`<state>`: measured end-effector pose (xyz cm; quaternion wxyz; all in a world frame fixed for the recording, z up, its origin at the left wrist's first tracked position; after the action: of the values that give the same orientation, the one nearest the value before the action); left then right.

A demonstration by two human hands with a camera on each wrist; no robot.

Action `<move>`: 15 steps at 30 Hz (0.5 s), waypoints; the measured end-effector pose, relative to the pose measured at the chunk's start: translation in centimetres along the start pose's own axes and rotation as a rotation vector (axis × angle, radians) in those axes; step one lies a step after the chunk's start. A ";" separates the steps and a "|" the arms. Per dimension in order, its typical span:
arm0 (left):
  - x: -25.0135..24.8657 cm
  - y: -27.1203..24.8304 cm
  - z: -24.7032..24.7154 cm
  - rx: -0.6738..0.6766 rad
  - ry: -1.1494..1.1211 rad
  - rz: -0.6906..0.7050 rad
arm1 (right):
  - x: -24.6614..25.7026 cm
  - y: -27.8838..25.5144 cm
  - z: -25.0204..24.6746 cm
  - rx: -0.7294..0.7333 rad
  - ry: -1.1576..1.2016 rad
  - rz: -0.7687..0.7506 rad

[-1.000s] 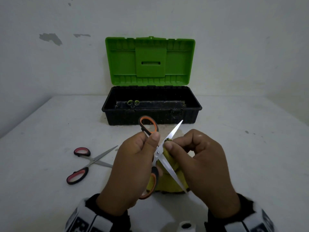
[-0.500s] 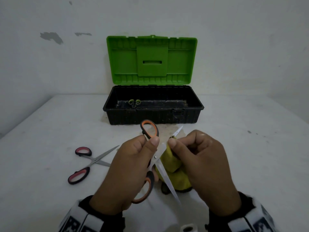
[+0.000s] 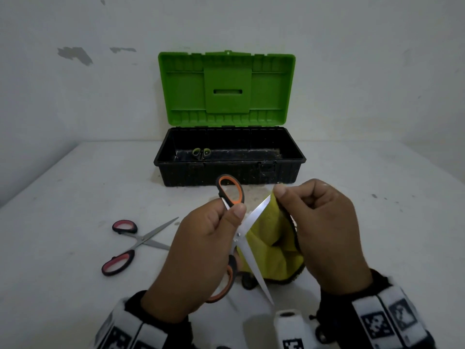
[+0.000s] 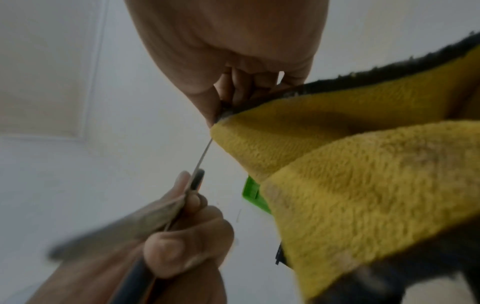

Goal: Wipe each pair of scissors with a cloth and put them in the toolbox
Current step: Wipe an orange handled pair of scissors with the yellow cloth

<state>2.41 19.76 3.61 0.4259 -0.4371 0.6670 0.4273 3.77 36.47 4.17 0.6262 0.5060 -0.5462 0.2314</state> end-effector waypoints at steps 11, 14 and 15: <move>0.3 -0.1 -0.2 -0.045 0.033 0.099 | -0.4 1.0 0.2 -0.005 -0.019 0.047; 0.5 0.1 -0.2 -0.035 0.040 0.096 | -0.8 1.7 -0.5 -0.081 -0.019 0.064; 0.6 0.2 -0.2 -0.030 0.046 0.091 | -0.8 1.7 -0.7 -0.091 -0.024 0.056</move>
<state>2.05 19.47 3.12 0.3840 -0.4224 0.6892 0.4461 2.46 37.94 4.16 0.6352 0.4642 -0.5777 0.2174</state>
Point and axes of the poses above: each hand's wrist, its own y-axis towards the middle knuckle, its own z-axis out of the palm, x = y × z, the point moved 1 cm from there along y, towards the middle knuckle, and after that the axes turned 3 degrees about x, right-handed, at the moved point
